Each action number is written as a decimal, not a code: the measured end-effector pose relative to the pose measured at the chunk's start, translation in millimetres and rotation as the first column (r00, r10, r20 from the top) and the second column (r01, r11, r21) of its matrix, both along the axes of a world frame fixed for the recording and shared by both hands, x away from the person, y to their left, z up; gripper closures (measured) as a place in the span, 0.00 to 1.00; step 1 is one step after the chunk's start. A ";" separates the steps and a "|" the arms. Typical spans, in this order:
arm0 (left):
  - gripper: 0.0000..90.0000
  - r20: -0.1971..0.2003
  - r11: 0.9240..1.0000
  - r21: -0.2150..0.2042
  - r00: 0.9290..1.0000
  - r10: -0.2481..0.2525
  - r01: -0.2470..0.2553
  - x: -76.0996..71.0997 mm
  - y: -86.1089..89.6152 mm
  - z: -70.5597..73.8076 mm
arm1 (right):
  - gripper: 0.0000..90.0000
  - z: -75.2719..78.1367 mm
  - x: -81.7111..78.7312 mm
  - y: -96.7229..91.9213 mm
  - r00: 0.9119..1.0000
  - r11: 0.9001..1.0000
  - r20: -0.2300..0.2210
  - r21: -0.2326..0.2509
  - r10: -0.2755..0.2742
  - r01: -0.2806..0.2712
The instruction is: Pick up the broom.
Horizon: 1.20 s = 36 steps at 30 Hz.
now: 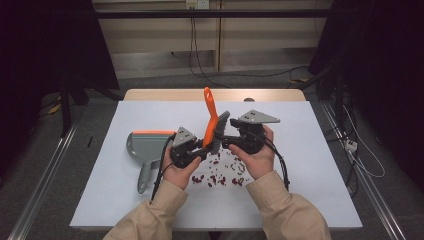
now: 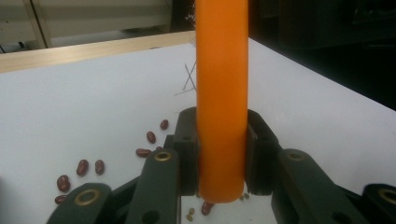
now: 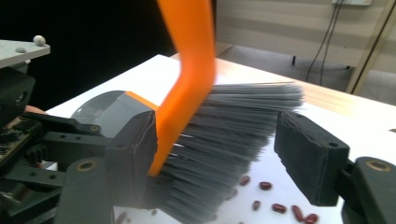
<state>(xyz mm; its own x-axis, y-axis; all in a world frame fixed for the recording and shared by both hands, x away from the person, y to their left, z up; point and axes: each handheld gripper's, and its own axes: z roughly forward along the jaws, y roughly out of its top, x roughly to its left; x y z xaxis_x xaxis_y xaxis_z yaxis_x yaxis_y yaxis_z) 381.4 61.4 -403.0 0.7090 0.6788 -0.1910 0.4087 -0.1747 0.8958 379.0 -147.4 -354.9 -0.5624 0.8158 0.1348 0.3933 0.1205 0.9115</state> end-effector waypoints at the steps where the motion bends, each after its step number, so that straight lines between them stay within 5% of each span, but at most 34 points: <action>1: 0.79 0.003 1.000 0.000 1.000 0.004 -0.004 -0.4 -0.5 0.0 | 0.37 -2.2 0.2 5.1 1.000 1.000 -0.012 0.002 0.007 -0.007; 5: 0.79 0.026 1.000 0.008 1.000 0.002 -0.002 -3.9 -3.5 0.6 | 0.41 -5.7 1.3 14.1 0.999 1.000 -0.038 0.018 0.014 -0.014; 9: 0.77 0.066 1.000 0.017 0.998 0.020 -0.022 -9.4 -5.5 0.8 | 0.37 -5.7 2.3 28.8 0.997 0.999 -0.071 0.031 -0.040 0.043; 11: 0.76 0.141 0.999 0.041 0.990 0.026 -0.033 -18.4 -9.7 6.1 | 0.37 -5.4 4.1 31.7 0.995 0.997 -0.083 0.048 -0.060 0.064; 18: 0.73 0.204 0.997 0.064 0.979 0.016 -0.029 -29.4 -19.9 9.4 | 0.51 -2.1 7.5 30.6 0.988 0.992 -0.119 0.066 -0.097 0.105; 22: 0.71 0.214 0.997 0.070 0.977 0.028 -0.043 -30.9 -22.9 8.9 | 0.59 0.5 6.0 33.0 0.986 0.993 -0.134 0.050 -0.098 0.105; 28: 0.54 0.193 0.997 0.061 0.981 0.028 -0.040 -25.2 -24.3 6.7 | 0.77 3.1 6.3 30.7 0.988 0.990 -0.143 0.114 -0.062 0.079; 31: 0.53 0.163 0.998 0.056 0.987 -0.003 -0.007 -22.8 -20.0 6.1 | 0.77 3.3 7.4 28.0 0.993 0.995 -0.102 0.081 -0.057 0.065; 36: 0.42 0.148 0.998 0.056 0.989 -0.015 0.007 -21.1 -14.7 7.2 | 0.77 5.6 10.1 15.4 0.993 0.993 -0.100 0.091 -0.063 0.072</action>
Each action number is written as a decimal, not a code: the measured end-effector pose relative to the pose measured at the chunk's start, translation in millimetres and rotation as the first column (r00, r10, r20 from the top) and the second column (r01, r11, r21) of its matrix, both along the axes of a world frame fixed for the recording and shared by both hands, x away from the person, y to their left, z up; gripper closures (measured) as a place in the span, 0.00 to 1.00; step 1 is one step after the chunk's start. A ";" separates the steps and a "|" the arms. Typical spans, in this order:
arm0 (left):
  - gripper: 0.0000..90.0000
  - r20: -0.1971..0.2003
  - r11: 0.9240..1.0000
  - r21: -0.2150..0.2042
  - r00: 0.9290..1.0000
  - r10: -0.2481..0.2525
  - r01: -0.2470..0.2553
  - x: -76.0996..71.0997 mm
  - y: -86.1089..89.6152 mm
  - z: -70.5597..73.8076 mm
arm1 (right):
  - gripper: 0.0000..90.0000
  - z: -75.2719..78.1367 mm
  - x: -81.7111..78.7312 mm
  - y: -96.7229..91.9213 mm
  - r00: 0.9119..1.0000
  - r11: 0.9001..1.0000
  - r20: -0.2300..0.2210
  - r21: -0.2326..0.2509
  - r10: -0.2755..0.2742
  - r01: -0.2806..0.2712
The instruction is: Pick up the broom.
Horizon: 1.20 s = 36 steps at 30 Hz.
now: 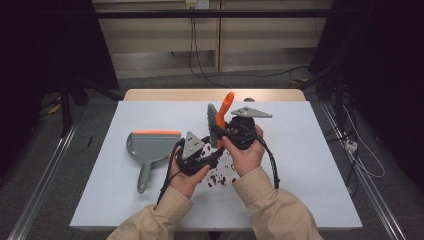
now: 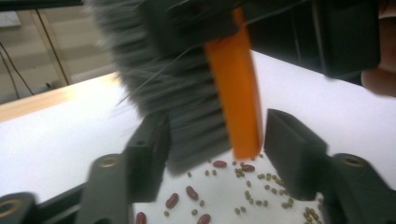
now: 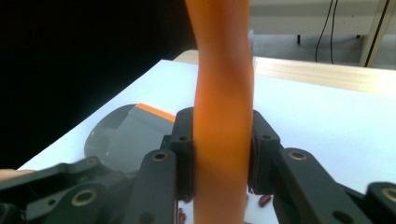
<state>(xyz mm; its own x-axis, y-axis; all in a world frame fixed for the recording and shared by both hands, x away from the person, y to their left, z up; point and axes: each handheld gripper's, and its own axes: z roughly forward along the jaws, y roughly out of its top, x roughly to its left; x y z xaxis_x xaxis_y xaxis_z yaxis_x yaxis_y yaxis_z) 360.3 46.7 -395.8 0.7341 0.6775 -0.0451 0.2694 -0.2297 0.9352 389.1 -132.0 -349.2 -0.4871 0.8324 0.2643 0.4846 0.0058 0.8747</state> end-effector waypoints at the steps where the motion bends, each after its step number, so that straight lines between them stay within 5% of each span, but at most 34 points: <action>1: 0.40 -0.006 1.000 -0.002 1.000 -0.001 0.001 0.6 1.3 -0.1 | 0.77 0.9 0.6 -3.9 1.000 1.000 0.007 -0.011 0.002 -0.002; 15: 0.18 -0.038 0.999 -0.029 0.999 -0.016 0.015 8.9 27.9 5.5 | 0.77 3.4 -11.1 -70.1 1.000 0.997 -0.001 -0.078 0.014 -0.015; 27: 0.09 -0.033 0.999 -0.045 0.999 -0.012 0.010 8.8 67.3 6.5 | 0.77 -5.8 -20.8 -110.5 0.997 0.990 -0.080 -0.138 0.007 -0.018; 36: 0.08 -0.040 0.998 -0.064 0.999 0.013 -0.016 9.6 90.9 4.4 | 0.77 -13.9 -23.4 -124.1 0.991 0.985 -0.137 -0.169 0.006 -0.029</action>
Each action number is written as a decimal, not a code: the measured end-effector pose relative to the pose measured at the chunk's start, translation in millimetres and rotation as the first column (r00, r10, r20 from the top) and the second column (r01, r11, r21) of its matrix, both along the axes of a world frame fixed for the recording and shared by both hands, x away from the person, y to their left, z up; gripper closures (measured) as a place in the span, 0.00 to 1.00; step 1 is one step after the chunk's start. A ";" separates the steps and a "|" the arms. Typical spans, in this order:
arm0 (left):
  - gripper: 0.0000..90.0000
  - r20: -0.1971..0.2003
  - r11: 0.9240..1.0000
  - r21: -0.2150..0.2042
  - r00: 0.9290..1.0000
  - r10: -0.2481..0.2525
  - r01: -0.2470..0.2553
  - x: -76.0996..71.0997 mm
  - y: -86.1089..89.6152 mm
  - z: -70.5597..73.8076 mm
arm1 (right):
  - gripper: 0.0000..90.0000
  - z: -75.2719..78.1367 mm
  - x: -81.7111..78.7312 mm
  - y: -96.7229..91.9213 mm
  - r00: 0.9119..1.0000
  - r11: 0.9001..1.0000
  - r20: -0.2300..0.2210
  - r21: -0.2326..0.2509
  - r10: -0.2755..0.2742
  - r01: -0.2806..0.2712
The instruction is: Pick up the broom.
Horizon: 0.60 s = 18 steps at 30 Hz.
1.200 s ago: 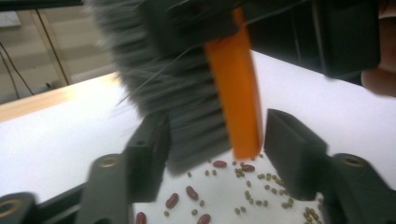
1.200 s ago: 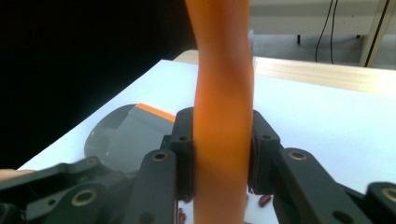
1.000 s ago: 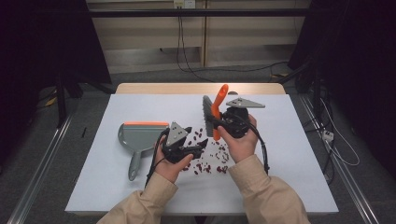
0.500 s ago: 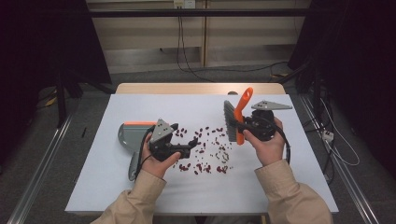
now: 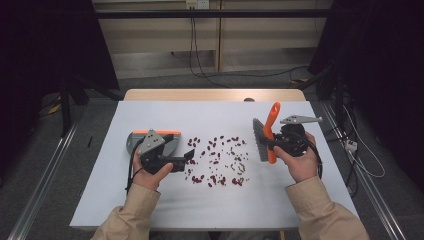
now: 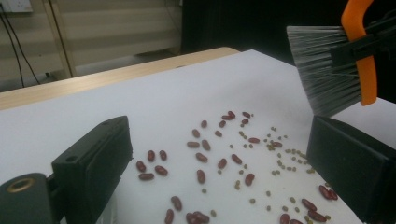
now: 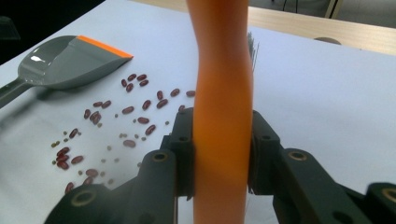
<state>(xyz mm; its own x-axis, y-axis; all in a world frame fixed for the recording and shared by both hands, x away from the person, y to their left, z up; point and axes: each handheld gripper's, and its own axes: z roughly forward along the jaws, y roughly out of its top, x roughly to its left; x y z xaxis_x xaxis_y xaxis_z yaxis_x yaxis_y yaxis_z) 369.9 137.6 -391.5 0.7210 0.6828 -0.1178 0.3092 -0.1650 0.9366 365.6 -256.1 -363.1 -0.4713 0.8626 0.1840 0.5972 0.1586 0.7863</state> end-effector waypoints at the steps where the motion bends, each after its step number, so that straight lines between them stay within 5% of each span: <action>1: 0.08 0.001 1.000 0.001 1.000 0.002 -0.002 -0.1 2.7 -0.4 | 0.77 -0.1 -0.2 -1.0 1.000 1.000 -0.001 0.000 0.000 0.000; 14: 0.07 -0.009 0.999 -0.008 0.999 0.039 -0.039 -2.9 27.4 -4.5 | 0.77 -12.8 1.7 -14.1 0.992 0.999 -0.129 -0.054 -0.006 -0.001; 18: 0.07 -0.014 0.999 -0.008 0.999 0.052 -0.052 -2.8 32.3 -5.4 | 0.77 -20.4 10.8 -10.8 0.993 0.996 -0.115 -0.087 -0.030 0.020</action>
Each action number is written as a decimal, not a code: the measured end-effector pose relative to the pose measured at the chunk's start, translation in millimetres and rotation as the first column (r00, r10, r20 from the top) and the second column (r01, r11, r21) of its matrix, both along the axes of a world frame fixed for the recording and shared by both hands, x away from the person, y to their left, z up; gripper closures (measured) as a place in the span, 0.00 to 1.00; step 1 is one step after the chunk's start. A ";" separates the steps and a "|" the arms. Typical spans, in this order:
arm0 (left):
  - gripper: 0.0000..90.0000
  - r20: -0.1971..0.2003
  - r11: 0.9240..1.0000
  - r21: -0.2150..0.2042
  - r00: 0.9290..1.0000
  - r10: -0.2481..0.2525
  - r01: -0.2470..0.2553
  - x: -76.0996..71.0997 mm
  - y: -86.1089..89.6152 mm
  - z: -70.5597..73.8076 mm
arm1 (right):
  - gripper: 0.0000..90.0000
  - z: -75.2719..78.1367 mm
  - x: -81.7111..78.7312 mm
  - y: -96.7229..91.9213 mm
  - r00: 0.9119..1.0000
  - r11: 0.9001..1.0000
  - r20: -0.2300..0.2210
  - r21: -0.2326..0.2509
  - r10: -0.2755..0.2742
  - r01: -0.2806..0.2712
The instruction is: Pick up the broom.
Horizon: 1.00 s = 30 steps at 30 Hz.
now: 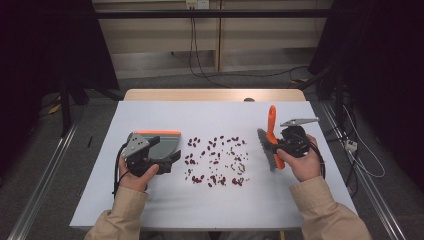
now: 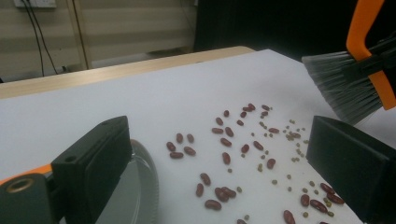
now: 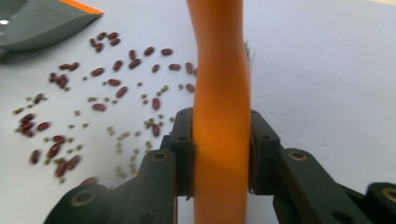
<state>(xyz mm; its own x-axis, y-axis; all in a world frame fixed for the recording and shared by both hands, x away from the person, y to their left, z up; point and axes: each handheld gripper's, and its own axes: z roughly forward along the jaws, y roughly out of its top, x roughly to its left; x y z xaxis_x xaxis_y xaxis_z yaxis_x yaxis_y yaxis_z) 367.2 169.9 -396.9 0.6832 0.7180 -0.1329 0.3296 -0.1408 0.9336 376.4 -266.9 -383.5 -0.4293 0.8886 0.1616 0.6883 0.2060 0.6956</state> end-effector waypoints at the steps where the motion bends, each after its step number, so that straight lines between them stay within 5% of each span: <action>1: 0.07 0.000 1.000 0.002 1.000 0.000 0.000 0.3 1.0 -0.5 | 0.77 -1.9 2.7 0.3 1.000 1.000 0.007 0.004 -0.003 0.003; 8: 0.07 -0.013 1.000 0.010 1.000 0.001 -0.001 1.2 5.2 -2.2 | 0.78 -15.8 21.3 3.4 0.998 0.998 0.036 -0.026 -0.051 0.052; 30: 0.07 -0.122 0.997 0.074 0.992 0.042 -0.033 4.4 33.1 -11.5 | 0.77 -38.6 43.7 8.3 0.997 0.995 0.008 -0.068 -0.078 0.078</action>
